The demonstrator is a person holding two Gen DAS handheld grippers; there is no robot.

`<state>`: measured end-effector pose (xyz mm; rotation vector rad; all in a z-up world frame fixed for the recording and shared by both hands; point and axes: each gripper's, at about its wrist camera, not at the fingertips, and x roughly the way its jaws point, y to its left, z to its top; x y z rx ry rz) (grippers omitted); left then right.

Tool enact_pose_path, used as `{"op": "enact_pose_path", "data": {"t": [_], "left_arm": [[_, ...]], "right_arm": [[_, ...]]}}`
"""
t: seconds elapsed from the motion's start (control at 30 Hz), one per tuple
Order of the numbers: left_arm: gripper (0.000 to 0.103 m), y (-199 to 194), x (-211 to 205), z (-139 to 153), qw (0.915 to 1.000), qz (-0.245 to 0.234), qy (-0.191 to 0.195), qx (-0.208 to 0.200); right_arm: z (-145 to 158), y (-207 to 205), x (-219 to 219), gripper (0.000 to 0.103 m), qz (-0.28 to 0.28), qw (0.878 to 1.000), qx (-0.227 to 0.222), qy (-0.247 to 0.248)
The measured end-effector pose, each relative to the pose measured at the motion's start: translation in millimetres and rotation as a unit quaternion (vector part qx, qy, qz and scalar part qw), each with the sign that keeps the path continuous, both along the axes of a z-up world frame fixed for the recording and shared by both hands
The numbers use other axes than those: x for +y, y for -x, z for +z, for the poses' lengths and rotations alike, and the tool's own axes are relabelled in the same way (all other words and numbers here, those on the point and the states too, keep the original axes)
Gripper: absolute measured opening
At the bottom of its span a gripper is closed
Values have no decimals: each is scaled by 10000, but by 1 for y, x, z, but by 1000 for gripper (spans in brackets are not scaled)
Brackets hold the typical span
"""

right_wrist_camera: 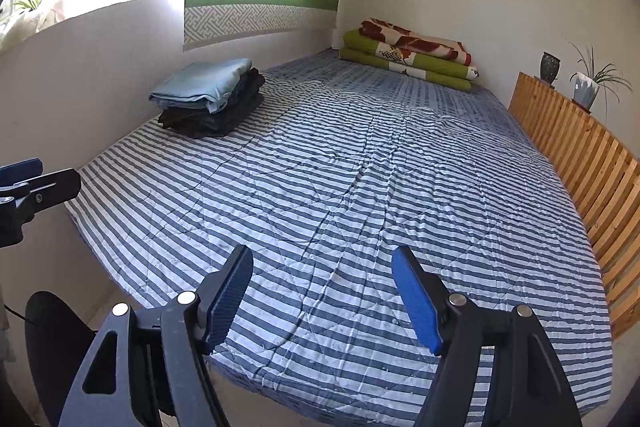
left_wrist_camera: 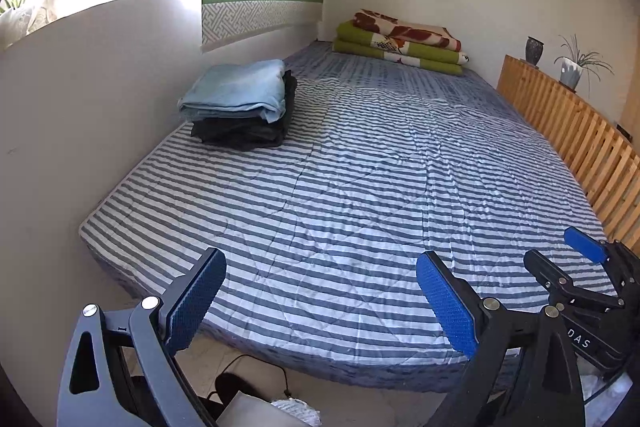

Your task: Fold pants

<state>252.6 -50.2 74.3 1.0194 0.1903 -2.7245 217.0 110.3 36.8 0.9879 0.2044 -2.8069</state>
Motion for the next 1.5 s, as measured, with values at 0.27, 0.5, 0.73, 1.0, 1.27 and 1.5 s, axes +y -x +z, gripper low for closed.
{"op": "enact_pose_path", "data": {"t": [0.27,0.5,0.73,1.0,1.27,1.5], "left_arm": [[98,7,4,-7,10000,-81,-33,-32],[98,7,5,-9,10000,-76,-54,-7],[98,4,2,-13,10000,-14,-67,-19],[98,3,-2,-17,10000,20,-88,-30],[98,3,-3,-22,9999,22,-98,-68],[98,2,-2,-25,9999,28,-105,-74]], "right_arm": [[1,1,7,68,-65,10000,24,18],[-2,-1,8,68,-70,10000,-35,45],[-3,-3,5,68,-52,10000,-48,35],[-7,-5,-3,68,-23,10000,-93,13],[-11,-7,-1,69,-29,9999,-159,30],[-13,-7,2,69,-43,9998,-203,46]]}}
